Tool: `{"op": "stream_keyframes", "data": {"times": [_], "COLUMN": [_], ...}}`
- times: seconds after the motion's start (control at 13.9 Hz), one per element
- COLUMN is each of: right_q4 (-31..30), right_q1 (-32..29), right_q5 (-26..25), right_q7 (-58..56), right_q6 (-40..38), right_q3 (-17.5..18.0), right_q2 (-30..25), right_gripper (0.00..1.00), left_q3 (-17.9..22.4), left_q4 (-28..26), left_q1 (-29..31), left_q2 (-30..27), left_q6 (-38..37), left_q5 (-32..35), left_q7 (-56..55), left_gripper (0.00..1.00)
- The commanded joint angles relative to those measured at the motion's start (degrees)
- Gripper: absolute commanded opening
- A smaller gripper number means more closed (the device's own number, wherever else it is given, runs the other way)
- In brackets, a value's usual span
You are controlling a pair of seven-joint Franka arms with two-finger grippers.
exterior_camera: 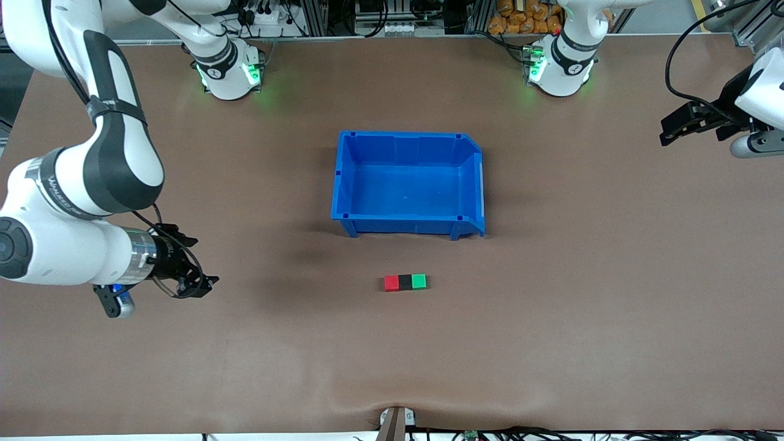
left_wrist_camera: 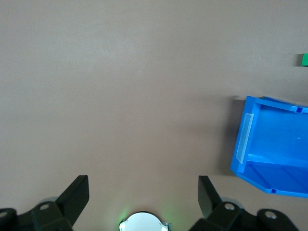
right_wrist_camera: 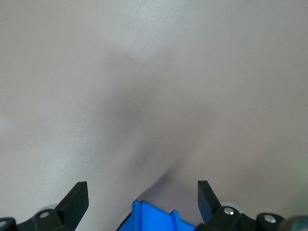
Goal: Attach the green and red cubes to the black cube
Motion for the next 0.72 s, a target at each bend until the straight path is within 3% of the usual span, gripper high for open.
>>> {"op": "stream_keyframes", "data": {"times": [0.0,0.65], "right_q4": [-3.3,-3.5], "right_q1": [-2.4,-6.3], "right_q5": [-0.8,-0.9], "right_q7": [-2.8,-16.1], "right_q6": [-0.2,-6.3], "right_q3": [1.5,1.4], "right_q2": [-3.2,-7.0], "right_gripper": [1.0,1.0], "left_q3": [-0.1,-0.4], "left_q4": [-0.2,-0.3], "left_q1": [0.2,0.2], "left_q2": [-0.8,-0.8], "left_q6": [0.0,-0.1], "left_q5": [-0.5,-0.5], "left_q7": [0.5,0.4], "left_gripper": [1.0,1.0]}}
